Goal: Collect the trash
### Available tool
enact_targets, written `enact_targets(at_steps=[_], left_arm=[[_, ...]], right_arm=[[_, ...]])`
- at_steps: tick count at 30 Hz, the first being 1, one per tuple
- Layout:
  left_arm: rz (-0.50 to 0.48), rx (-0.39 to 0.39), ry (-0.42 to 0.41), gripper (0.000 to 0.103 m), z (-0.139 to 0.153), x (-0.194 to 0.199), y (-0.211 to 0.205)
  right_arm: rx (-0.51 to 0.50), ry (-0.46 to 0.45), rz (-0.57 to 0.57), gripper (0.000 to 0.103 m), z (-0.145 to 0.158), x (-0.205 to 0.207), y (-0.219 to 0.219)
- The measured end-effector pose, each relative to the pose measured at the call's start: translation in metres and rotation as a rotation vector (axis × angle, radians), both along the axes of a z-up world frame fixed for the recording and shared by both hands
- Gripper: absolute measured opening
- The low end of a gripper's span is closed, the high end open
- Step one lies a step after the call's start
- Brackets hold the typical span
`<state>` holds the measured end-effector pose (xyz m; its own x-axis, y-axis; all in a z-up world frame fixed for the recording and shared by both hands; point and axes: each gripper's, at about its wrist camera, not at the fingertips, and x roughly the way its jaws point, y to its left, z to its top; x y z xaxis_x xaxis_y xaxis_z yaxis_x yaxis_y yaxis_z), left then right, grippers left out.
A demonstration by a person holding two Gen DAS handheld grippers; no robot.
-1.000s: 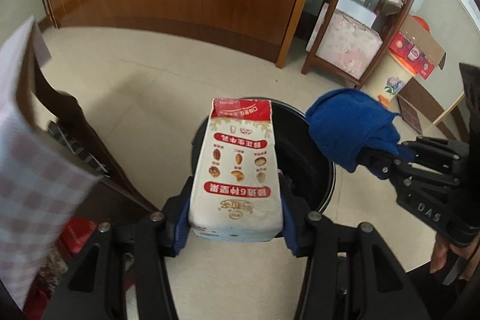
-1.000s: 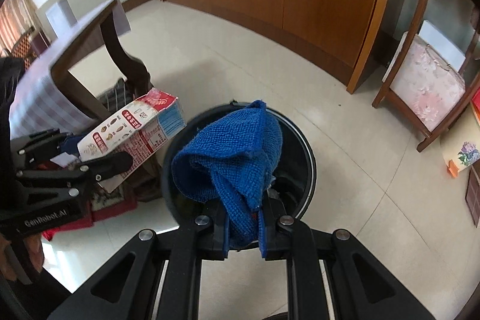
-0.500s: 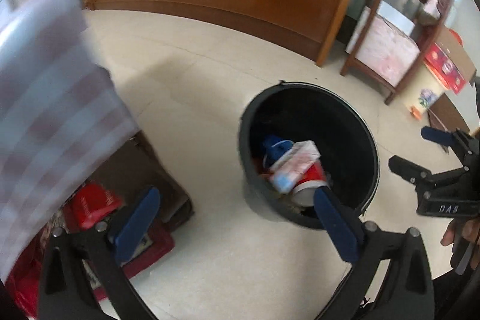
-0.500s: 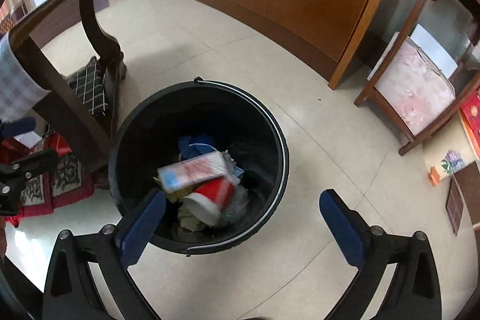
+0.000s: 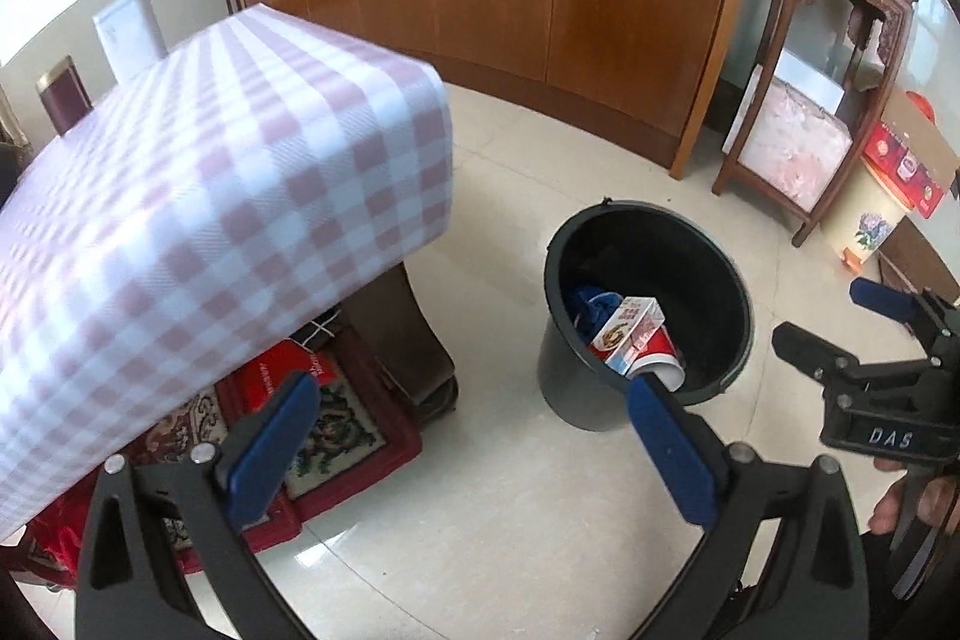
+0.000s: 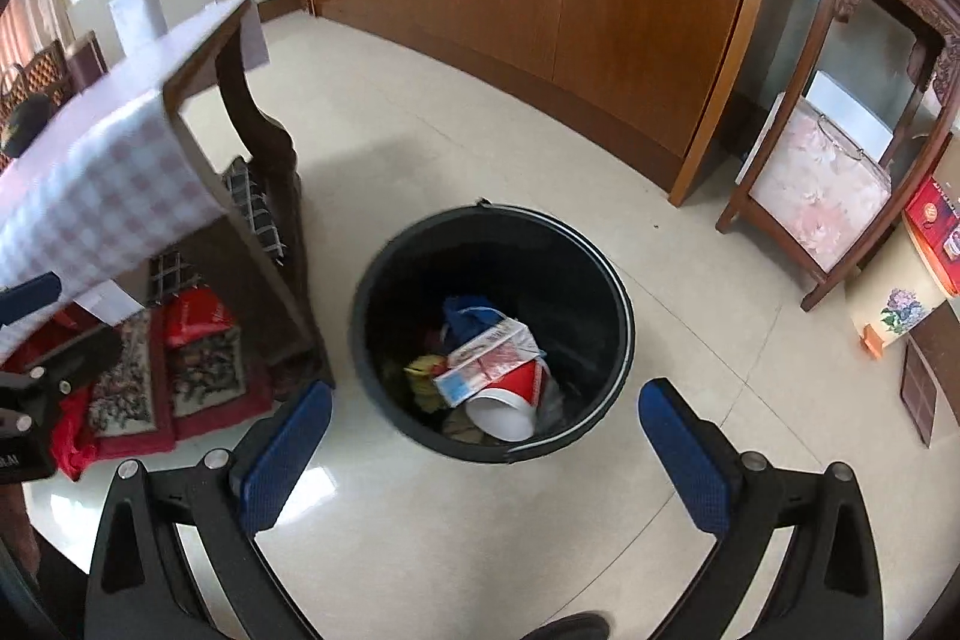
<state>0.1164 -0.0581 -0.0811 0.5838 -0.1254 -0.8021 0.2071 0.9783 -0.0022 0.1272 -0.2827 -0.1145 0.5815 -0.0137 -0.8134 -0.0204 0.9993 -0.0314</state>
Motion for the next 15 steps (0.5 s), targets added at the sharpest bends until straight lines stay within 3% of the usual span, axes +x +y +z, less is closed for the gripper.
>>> enact_targets(at_steps=[7, 15], left_arm=[[0.008, -0.016, -0.080, 0.103, 0.031, -0.020, -0.002], [0.027, -0.037, -0.136, 0.103, 0.066, -0.042, 0.004]], right_arm=[[0.029, -0.052, -0.045, 0.103, 0.042, -0.037, 0.010], [-0.009, -0.117, -0.032, 0.103, 0.089, -0.062, 0.014]])
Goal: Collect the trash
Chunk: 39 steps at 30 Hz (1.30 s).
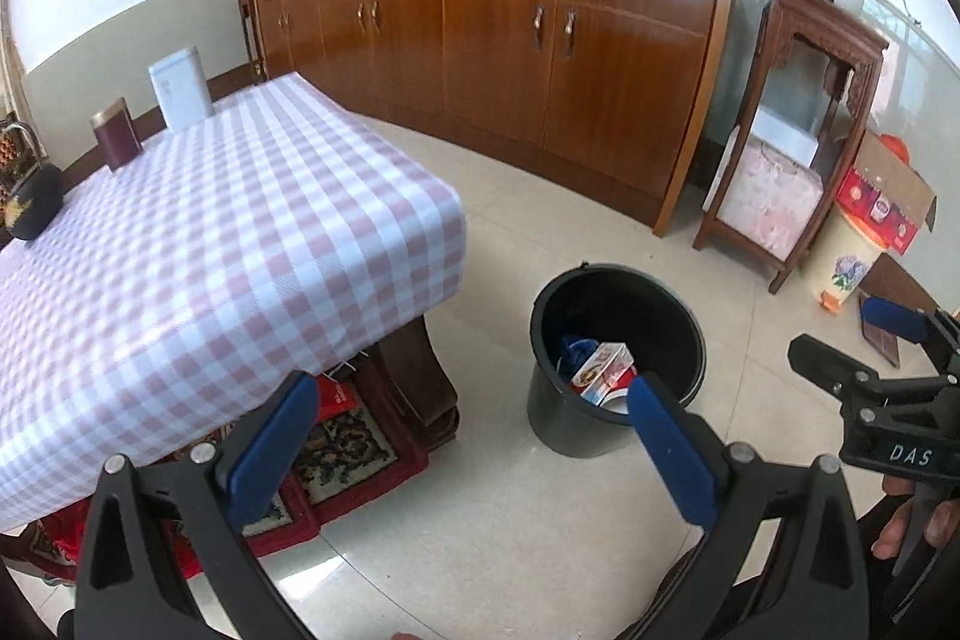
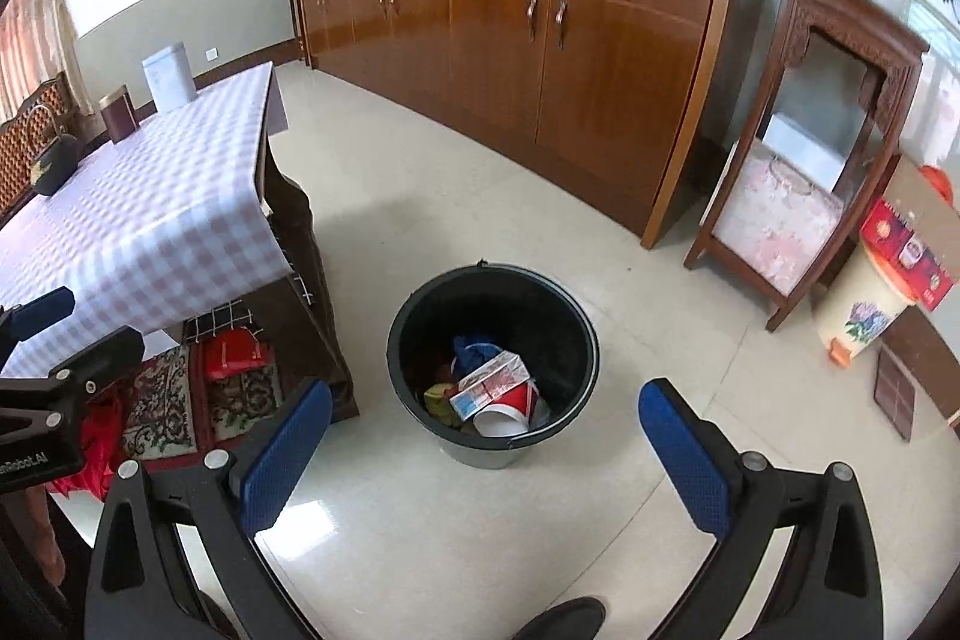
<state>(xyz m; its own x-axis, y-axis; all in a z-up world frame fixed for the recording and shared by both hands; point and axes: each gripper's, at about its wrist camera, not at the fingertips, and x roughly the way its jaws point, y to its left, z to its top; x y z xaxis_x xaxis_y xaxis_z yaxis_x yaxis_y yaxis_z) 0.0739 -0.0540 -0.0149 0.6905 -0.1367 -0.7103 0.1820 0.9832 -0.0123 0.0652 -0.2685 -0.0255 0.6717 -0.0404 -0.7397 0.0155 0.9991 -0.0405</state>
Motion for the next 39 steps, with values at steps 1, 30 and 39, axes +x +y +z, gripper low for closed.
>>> enact_targets(at_steps=[1, 30, 39], left_arm=[[0.004, 0.007, -0.014, 0.103, 0.005, -0.004, 0.000], [0.072, -0.030, -0.214, 0.103, 0.078, -0.081, 0.032], [0.063, -0.033, -0.223, 0.103, 0.080, -0.083, 0.030]], right_arm=[[-0.003, -0.015, -0.002, 0.103, 0.007, -0.004, 0.001], [-0.080, -0.289, 0.025, 0.103, 0.115, -0.087, 0.058], [-0.085, -0.284, 0.003, 0.103, 0.110, -0.088, 0.058]])
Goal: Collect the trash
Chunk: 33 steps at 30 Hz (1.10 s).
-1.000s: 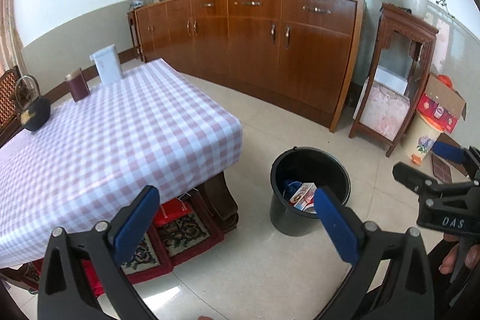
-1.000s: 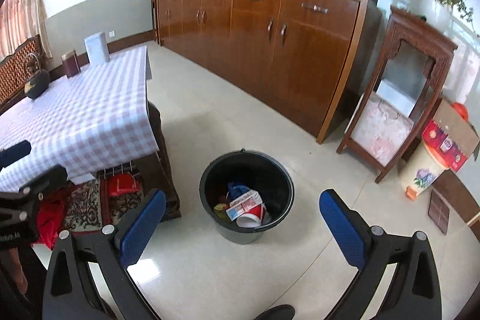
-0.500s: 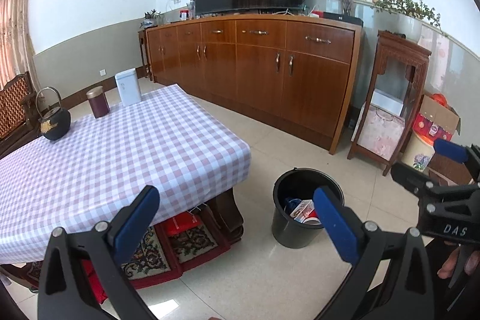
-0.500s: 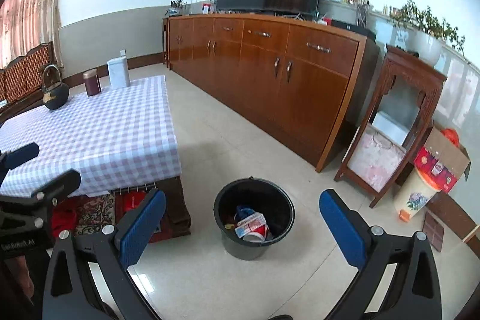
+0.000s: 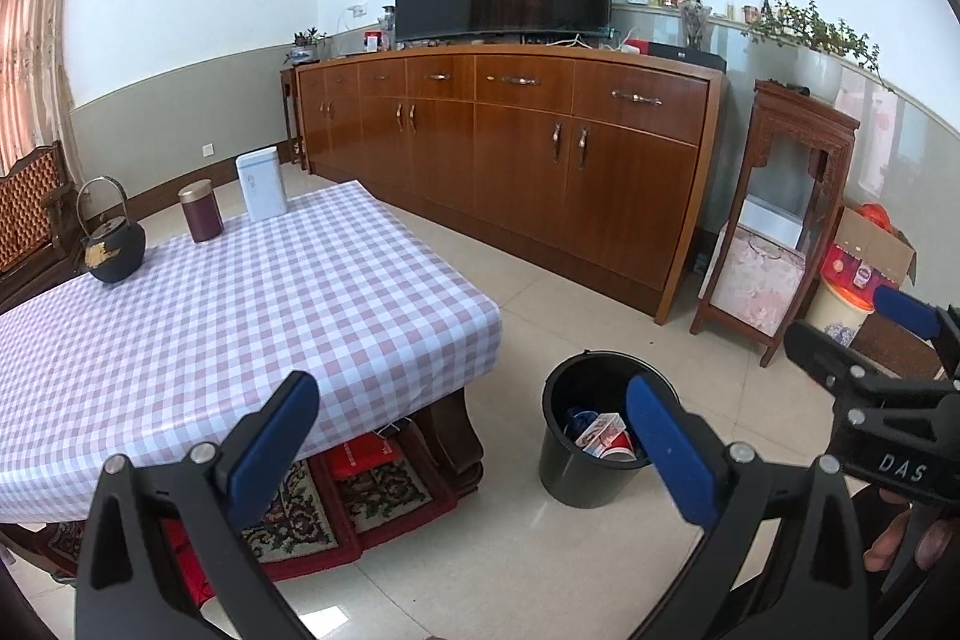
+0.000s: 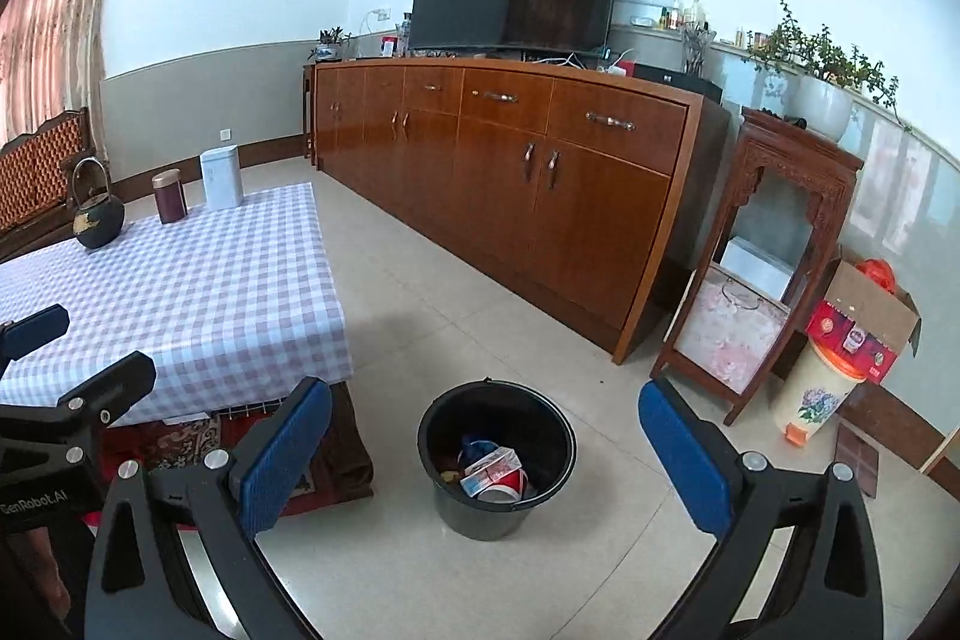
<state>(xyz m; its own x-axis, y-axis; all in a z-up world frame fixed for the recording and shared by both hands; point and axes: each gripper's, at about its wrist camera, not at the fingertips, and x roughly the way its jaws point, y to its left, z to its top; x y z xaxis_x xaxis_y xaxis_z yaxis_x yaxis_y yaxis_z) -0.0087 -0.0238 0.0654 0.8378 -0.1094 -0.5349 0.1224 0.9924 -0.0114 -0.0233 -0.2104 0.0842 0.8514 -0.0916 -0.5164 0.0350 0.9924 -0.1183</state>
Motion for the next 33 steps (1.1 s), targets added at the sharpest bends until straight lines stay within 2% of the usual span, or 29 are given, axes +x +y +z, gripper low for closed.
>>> enact_targets(at_steps=[33], left_arm=[[-0.017, -0.003, 0.008, 0.103, -0.0016, 0.0018, -0.0044]], right_arm=[[0.003, 0.022, 0.003, 0.103, -0.0041, 0.0018, -0.0056]])
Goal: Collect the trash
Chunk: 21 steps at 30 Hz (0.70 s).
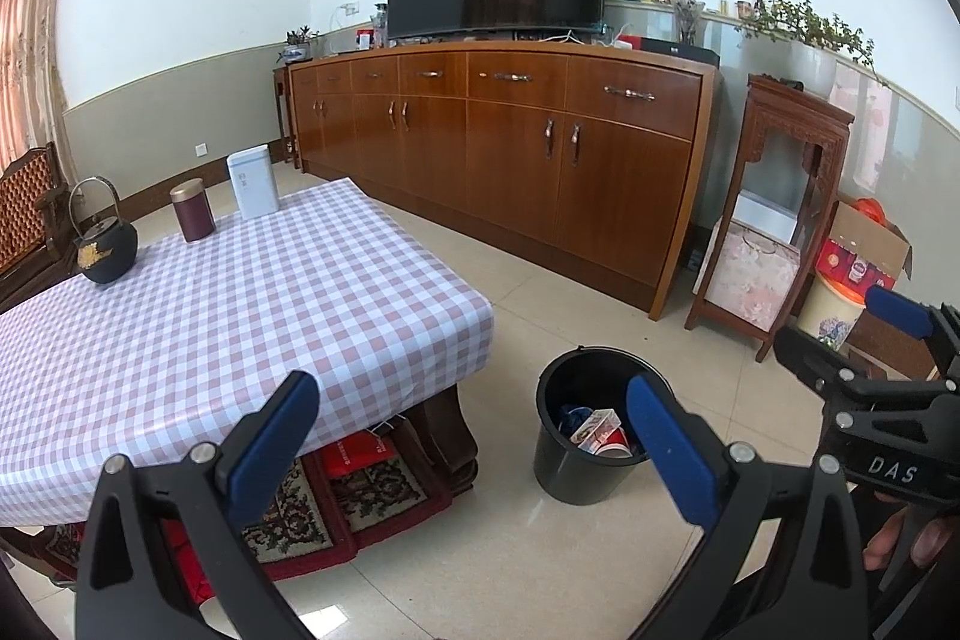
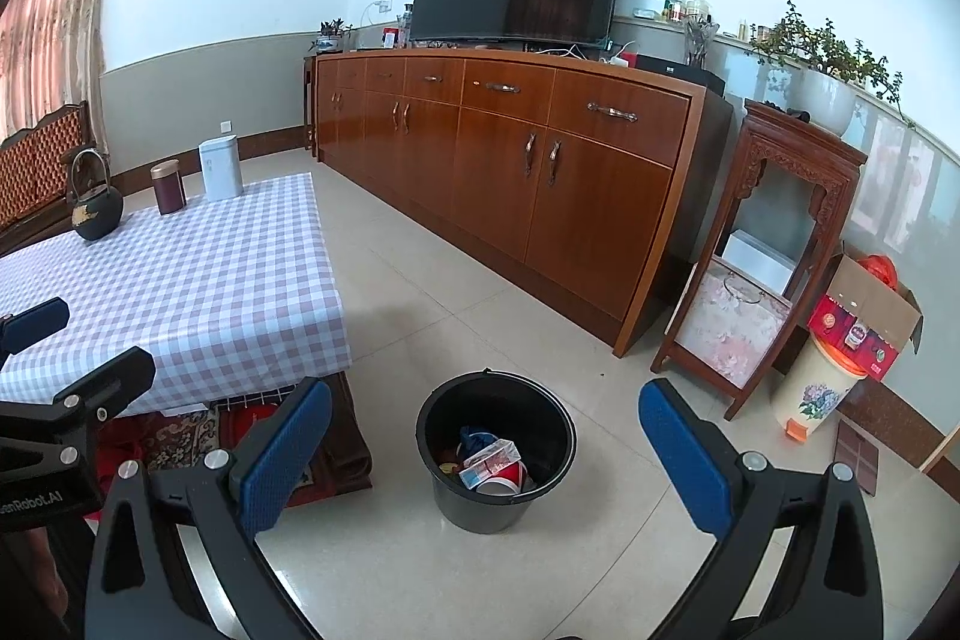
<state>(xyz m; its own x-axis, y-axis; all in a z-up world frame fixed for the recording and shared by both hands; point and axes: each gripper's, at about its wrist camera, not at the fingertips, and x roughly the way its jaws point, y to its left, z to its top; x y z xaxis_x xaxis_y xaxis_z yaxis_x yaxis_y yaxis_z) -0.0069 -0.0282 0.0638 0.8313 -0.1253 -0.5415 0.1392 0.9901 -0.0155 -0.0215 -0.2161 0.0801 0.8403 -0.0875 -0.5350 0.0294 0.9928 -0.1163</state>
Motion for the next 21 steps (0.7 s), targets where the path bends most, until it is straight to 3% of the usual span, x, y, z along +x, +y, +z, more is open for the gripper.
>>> enact_targets(at_steps=[21], left_arm=[[-0.009, 0.017, -0.001, 0.103, -0.0007, 0.0019, -0.0069]], right_arm=[[0.001, 0.005, -0.004, 0.103, -0.0011, 0.0022, -0.0023]])
